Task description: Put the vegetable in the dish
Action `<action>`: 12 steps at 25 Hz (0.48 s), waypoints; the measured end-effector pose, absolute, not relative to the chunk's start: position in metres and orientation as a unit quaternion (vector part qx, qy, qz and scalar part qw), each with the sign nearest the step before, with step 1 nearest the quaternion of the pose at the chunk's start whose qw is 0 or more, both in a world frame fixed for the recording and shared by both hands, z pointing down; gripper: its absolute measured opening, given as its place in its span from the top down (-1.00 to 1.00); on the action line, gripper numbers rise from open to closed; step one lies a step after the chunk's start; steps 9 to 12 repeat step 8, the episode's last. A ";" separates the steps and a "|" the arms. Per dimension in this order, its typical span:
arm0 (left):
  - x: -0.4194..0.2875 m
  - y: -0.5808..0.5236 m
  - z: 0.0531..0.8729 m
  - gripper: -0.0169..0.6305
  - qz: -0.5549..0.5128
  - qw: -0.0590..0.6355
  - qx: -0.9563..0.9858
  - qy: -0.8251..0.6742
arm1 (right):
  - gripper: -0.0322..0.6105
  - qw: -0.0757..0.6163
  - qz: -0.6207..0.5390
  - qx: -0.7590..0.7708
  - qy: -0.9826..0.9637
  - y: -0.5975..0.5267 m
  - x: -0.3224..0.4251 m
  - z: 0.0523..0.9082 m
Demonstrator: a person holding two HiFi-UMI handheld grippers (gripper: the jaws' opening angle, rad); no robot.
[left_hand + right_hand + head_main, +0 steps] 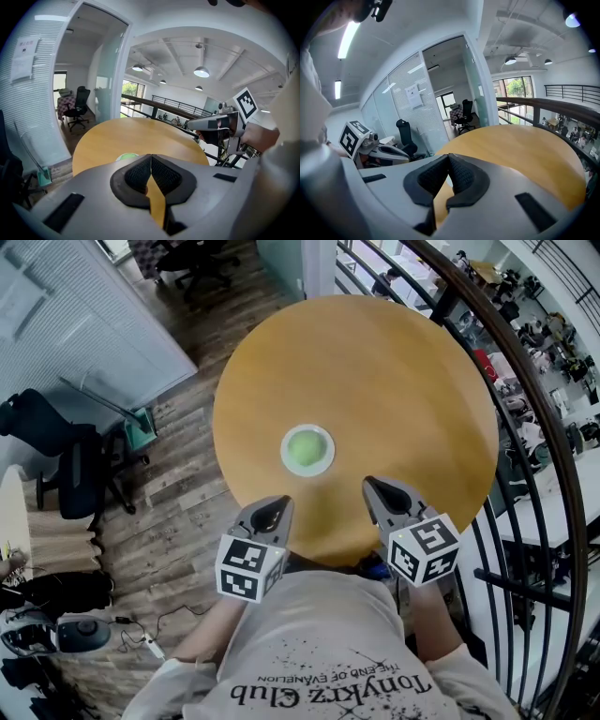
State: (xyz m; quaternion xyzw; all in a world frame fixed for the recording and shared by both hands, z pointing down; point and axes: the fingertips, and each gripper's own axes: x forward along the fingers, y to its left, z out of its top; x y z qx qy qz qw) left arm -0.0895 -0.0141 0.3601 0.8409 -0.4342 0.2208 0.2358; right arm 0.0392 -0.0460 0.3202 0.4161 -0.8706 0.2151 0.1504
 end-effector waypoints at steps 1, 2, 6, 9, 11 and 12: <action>-0.090 -0.014 0.359 0.88 0.221 0.235 0.841 -0.434 | 0.85 0.151 0.215 0.416 -0.871 -0.046 0.039 0.319; -0.090 -0.013 0.358 0.88 0.221 0.235 0.841 -0.434 | 0.85 0.151 0.215 0.416 -0.871 -0.045 0.038 0.319; -0.086 -0.014 0.360 0.88 0.222 0.235 0.840 -0.436 | 0.85 0.149 0.215 0.417 -0.871 -0.045 0.044 0.322; -0.082 -0.015 0.364 0.88 0.223 0.237 0.839 -0.436 | 0.85 0.148 0.217 0.417 -0.870 -0.046 0.048 0.325; -0.082 -0.015 0.364 0.88 0.223 0.237 0.839 -0.436 | 0.85 0.148 0.217 0.417 -0.870 -0.046 0.048 0.325; -0.082 -0.015 0.364 0.88 0.223 0.237 0.839 -0.436 | 0.85 0.148 0.217 0.417 -0.870 -0.046 0.048 0.325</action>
